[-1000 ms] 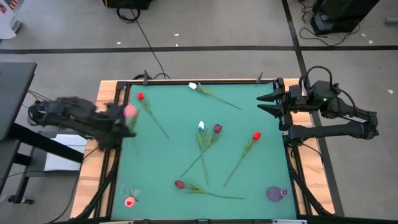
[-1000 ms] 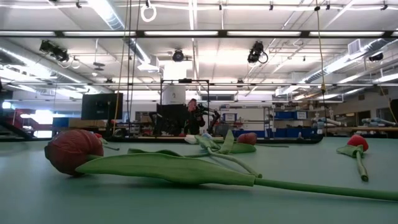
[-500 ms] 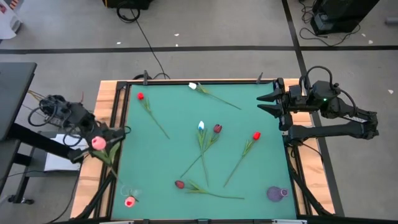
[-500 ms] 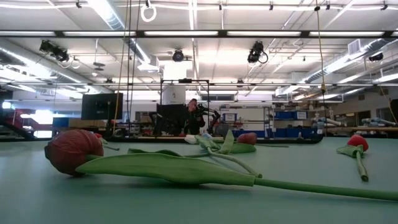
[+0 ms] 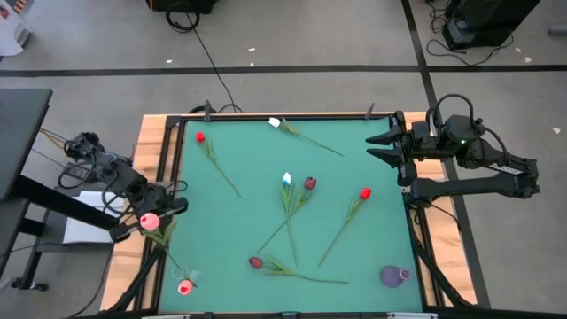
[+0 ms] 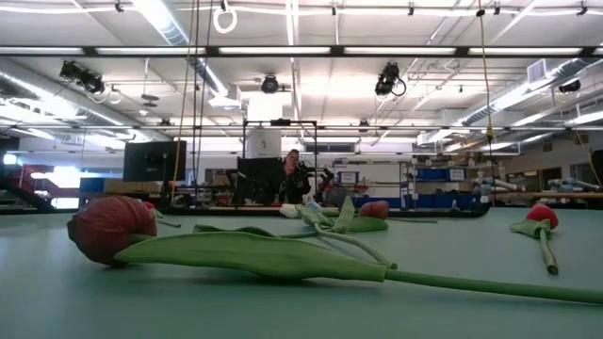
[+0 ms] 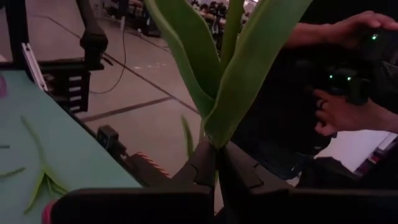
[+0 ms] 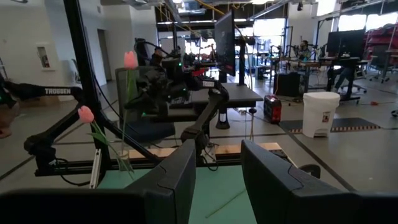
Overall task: Sort flowers into vase by color
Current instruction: Put the pink flower into the transparent vase, then put the top dark red flower into the transparent vase
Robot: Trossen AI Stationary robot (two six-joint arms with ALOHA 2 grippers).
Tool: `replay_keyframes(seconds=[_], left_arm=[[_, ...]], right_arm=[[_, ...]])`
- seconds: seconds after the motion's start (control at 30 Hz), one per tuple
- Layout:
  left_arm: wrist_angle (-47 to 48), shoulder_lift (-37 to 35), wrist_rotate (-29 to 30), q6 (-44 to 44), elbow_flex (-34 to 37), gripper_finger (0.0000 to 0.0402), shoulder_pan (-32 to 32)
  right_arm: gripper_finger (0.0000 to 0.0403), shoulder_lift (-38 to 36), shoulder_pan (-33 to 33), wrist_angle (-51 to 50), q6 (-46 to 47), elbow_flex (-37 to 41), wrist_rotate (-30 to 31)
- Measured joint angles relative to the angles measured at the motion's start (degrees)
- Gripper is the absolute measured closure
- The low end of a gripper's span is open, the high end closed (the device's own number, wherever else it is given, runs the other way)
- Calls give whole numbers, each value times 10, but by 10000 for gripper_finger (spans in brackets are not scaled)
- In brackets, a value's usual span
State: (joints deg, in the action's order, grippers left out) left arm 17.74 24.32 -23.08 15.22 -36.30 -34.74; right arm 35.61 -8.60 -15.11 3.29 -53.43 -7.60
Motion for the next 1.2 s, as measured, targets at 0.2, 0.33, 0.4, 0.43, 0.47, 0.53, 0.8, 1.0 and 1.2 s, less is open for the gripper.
replay_keyframes(seconds=[0.2,0.33,0.4,0.43,0.47,0.53,0.8,1.0,1.2], left_arm=[[9,-1,1,-11,30,390,0],[5,-6,1,-29,58,382,0],[-8,-8,1,-26,73,366,0],[-13,-8,1,-17,78,356,0],[-13,-8,2,-6,81,343,0],[-14,-8,2,22,83,315,0],[-16,-7,-29,67,58,215,0],[-10,-7,-37,79,46,197,0],[5,-7,-38,105,43,196,0]], right_arm=[[266,0,0,0,0,0,0],[266,0,0,0,0,0,0],[266,0,0,0,0,0,0],[266,0,0,0,0,0,0],[266,0,0,0,0,0,0],[266,0,0,0,0,0,0],[266,0,0,0,0,0,0],[266,0,0,0,0,0,0],[266,0,0,0,0,0,0]])
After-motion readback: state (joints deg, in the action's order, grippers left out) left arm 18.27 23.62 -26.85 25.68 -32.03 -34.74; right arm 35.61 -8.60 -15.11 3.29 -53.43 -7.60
